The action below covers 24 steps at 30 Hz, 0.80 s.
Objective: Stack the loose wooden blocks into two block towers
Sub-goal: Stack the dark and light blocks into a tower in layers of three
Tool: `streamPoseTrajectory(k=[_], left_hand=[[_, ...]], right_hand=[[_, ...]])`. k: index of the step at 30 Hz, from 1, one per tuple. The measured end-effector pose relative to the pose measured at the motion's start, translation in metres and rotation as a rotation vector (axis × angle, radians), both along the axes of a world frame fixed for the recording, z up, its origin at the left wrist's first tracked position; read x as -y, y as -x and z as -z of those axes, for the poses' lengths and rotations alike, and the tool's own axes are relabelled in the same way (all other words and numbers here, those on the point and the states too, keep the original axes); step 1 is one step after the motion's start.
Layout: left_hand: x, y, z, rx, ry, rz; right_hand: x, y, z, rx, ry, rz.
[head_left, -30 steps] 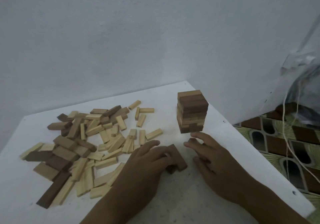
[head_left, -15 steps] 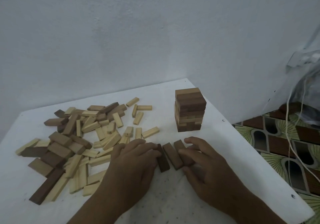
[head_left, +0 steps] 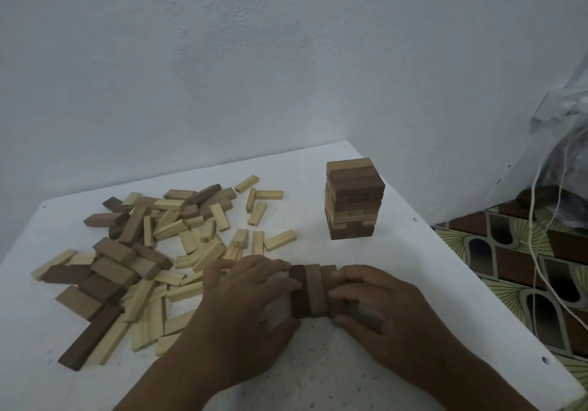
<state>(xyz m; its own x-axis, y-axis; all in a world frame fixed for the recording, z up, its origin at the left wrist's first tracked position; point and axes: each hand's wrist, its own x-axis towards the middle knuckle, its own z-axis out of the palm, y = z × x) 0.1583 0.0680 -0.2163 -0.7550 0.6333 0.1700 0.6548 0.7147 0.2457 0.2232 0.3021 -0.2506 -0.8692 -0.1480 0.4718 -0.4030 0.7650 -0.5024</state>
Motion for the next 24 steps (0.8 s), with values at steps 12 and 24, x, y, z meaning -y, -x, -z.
streamPoseTrajectory(k=[12, 24], left_hand=[[-0.002, 0.001, -0.011, 0.095, 0.007, -0.020], [-0.022, 0.019, -0.025, 0.340, -0.074, 0.057]], right_hand=[[-0.007, 0.010, -0.024, 0.342, 0.176, -0.078], [-0.002, 0.047, -0.050, 0.569, -0.029, -0.169]])
